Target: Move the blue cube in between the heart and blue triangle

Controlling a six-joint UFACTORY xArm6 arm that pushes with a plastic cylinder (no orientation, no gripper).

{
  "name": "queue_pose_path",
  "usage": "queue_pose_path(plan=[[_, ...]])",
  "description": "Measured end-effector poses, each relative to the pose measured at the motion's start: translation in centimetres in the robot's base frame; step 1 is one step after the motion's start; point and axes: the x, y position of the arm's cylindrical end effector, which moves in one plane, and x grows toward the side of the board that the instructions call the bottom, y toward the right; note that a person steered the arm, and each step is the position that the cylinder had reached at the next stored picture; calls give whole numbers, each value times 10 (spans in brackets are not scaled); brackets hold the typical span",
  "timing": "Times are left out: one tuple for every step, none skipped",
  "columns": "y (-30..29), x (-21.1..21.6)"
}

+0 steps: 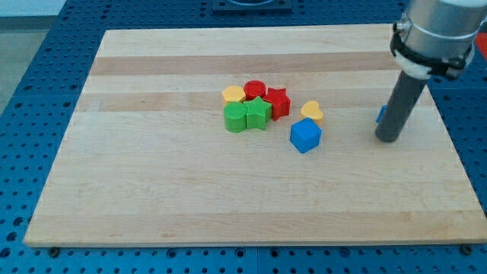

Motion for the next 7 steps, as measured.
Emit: queue_pose_path(plan=[[-36,40],[-99,51],[-155,49],[-169,25],[-153,4],[-120,2],[-96,-4]])
